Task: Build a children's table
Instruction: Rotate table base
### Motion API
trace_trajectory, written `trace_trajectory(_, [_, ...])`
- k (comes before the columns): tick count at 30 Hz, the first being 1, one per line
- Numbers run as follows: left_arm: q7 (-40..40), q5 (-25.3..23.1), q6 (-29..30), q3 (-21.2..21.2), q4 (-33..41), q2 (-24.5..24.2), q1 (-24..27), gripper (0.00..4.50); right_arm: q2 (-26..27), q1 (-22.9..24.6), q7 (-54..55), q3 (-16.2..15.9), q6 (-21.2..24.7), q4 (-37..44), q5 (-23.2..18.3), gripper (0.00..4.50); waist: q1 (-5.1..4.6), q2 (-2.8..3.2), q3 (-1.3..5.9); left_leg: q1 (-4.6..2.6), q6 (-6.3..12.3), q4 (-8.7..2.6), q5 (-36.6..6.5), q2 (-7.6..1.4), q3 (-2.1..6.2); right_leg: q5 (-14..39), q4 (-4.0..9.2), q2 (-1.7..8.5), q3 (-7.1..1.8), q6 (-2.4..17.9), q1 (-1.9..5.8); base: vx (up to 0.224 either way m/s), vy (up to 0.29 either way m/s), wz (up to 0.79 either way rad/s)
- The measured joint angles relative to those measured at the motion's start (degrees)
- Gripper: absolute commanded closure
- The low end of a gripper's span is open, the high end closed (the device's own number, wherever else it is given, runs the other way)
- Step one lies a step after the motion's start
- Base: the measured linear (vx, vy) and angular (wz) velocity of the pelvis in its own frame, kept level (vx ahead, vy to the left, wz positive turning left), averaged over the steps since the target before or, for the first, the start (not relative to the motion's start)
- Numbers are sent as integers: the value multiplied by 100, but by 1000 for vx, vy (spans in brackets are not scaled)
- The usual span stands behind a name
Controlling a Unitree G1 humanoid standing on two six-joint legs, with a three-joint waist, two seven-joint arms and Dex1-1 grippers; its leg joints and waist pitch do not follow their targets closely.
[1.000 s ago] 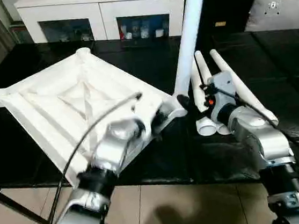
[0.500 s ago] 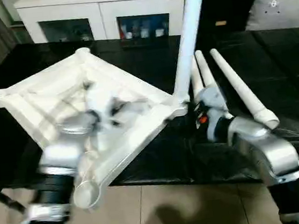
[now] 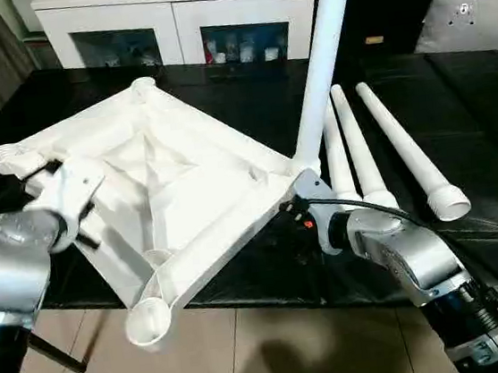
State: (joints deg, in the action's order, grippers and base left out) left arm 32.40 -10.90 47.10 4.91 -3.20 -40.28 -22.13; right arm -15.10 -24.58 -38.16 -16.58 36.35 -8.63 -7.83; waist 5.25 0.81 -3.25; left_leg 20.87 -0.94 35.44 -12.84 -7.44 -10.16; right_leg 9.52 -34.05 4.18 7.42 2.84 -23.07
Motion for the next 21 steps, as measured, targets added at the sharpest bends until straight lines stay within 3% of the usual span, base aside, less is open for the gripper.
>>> trace_trajectory(6, [384,32,234,330,149,-256,195,440,28,-212,-75,-97,-235,-641,170,0,-31,1,-1,-4,-3,0,2,0,0,-2,-3,-1,-1,3,-1,0,0,0])
trace_trajectory(10, [1148,206,278,815,489,-576,412,440,267,-566,-49,-146,-608,-1261,221,0,-36,2,-1,-5,-4,0,2,0,0,-3,-4,-1,-3,5,-1,0,0,0])
trace_trajectory(14, [1797,472,109,1018,760,-846,548,440,533,-747,121,-147,-1095,-2003,387,0,-31,-1,1,-5,-6,0,3,0,0,-5,-5,-1,-4,9,-1,0,0,0])
trace_trajectory(21, [2773,858,-740,1308,984,-992,634,440,820,-1201,551,-104,-1634,-3006,542,0,-61,-13,-4,-26,-21,0,13,0,0,-11,-17,-2,-7,18,6,0,0,0])
